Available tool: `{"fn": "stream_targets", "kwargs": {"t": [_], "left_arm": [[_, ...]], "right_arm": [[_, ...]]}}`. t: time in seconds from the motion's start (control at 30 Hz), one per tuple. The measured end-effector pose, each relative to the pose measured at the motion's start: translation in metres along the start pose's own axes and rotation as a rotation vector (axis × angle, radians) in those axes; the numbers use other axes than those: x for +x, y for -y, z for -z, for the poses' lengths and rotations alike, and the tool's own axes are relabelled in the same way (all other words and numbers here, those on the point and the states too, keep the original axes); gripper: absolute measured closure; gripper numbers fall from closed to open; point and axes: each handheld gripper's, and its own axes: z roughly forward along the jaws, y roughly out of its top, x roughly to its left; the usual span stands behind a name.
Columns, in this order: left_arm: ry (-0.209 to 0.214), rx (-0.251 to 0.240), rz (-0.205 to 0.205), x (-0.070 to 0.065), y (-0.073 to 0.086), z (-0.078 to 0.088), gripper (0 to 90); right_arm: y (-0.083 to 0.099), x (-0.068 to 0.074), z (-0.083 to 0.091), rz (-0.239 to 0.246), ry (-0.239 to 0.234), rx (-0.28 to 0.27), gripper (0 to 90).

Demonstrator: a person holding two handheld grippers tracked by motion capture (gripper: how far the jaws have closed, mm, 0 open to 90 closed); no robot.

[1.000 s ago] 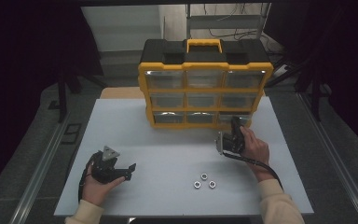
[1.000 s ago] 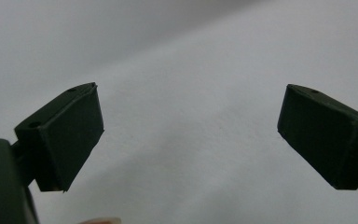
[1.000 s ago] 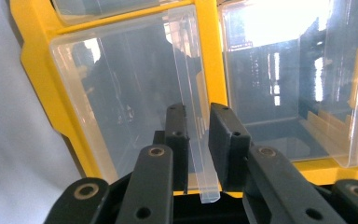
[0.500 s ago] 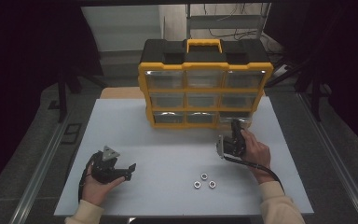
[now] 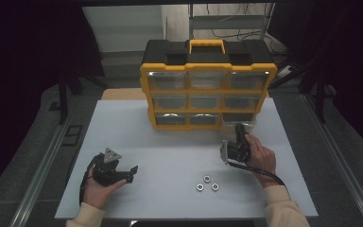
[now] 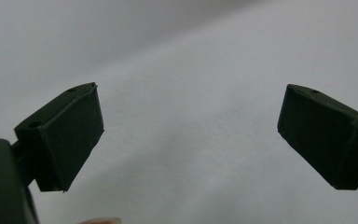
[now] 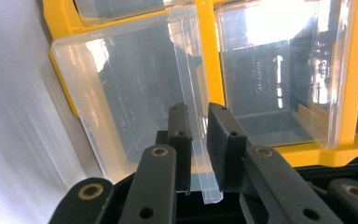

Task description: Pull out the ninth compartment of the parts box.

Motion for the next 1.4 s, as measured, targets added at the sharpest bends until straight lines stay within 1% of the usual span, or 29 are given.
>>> {"fn": "stream_targets", "kwargs": {"t": [0.03,0.2,0.23,0.27,0.3,0.43,0.5,0.53,0.57,0.6,0.63,0.67,0.7,0.73,0.8,0.9,0.93,0.97,1.0,1.07,1.1,1.13,1.17,1.2,1.27,1.3,1.33,1.4], "left_arm": [[0.000,0.000,0.000,0.000,0.000,0.000,7.2],[0.001,0.000,0.000,0.000,0.000,0.000,7.2],[0.001,0.000,0.000,0.000,0.000,0.000,7.2],[0.001,0.000,0.000,0.000,0.000,0.000,7.2],[0.001,0.001,-0.001,0.000,0.000,0.000,7.2],[-0.002,0.000,-0.001,0.000,0.000,0.001,7.2],[-0.001,-0.002,0.001,0.000,0.000,0.001,7.2],[-0.001,-0.002,0.001,0.000,0.000,0.001,7.2],[-0.001,-0.001,0.000,0.000,0.000,0.000,7.2],[-0.001,-0.001,-0.001,0.000,0.000,0.000,7.2],[0.000,-0.001,-0.002,-0.001,0.000,0.000,7.2],[0.000,-0.002,-0.002,-0.001,0.000,0.000,7.2],[-0.001,-0.003,-0.003,-0.001,0.000,0.001,7.2],[-0.001,-0.003,-0.002,-0.001,0.000,0.001,7.2],[-0.002,-0.002,-0.002,-0.001,0.000,0.001,7.2],[-0.001,0.000,-0.004,-0.001,0.000,0.000,7.2],[-0.001,0.001,-0.005,-0.001,0.000,0.000,7.2],[-0.002,0.001,-0.005,-0.001,0.000,0.000,7.2],[-0.001,0.000,-0.004,-0.001,0.000,0.000,7.2],[-0.002,0.000,-0.003,0.000,0.000,0.000,7.2],[-0.002,0.000,-0.003,0.000,0.000,0.000,7.2],[-0.002,0.001,-0.003,0.000,0.000,0.000,7.2],[-0.002,0.001,-0.003,0.000,0.000,0.000,7.2],[-0.003,0.002,-0.004,0.000,0.000,0.000,7.2],[-0.003,0.003,-0.005,0.000,0.000,-0.001,7.2],[-0.003,0.003,-0.006,0.000,0.000,-0.001,7.2],[-0.003,0.004,-0.006,0.000,0.000,-0.001,7.2],[-0.003,0.002,-0.005,0.000,0.000,0.000,7.2]], "right_arm": [[0.001,0.000,0.000,-0.004,0.002,-0.008,79.3],[0.001,0.001,0.002,0.003,-0.002,-0.007,79.3],[0.001,0.001,0.002,0.004,0.009,-0.007,79.3],[0.001,0.002,0.003,0.002,0.009,-0.007,79.2],[0.001,0.001,0.003,0.001,-0.002,-0.007,79.3],[0.002,0.002,0.007,-0.003,0.004,-0.009,79.6],[0.003,0.001,0.009,-0.012,0.025,-0.015,79.6],[0.003,0.000,0.010,-0.015,0.013,-0.013,79.7],[0.003,-0.001,0.011,-0.024,0.019,-0.014,79.6],[0.003,-0.002,0.011,-0.027,0.003,-0.009,79.2],[0.004,-0.002,0.010,-0.034,-0.001,-0.003,78.7],[0.006,-0.003,0.008,-0.035,-0.045,-0.016,77.8],[0.006,0.000,0.008,-0.031,0.000,0.002,76.4],[0.007,0.001,0.008,-0.023,-0.006,0.001,75.2],[0.007,0.003,0.006,-0.016,-0.002,0.002,73.1],[0.006,0.004,0.004,-0.006,0.009,-0.002,70.1],[0.006,0.005,0.002,0.000,0.023,-0.005,69.0],[0.006,0.005,0.001,0.005,0.011,-0.002,67.7],[0.007,0.006,-0.002,0.012,0.016,0.006,65.5],[0.007,0.006,-0.003,0.017,0.018,0.011,65.5],[0.007,0.006,-0.005,0.011,0.027,0.012,65.5],[0.007,0.004,-0.005,0.018,0.019,0.019,65.7],[0.007,0.004,-0.006,0.016,0.019,0.016,66.1],[0.006,0.004,-0.006,0.016,0.033,0.005,67.8],[0.006,0.004,-0.007,0.017,0.037,-0.003,69.2],[0.005,0.003,-0.006,0.020,0.024,0.004,71.3],[0.005,0.002,-0.006,0.020,0.022,0.007,73.5],[0.005,0.002,-0.006,0.023,0.020,0.009,74.6]]}}
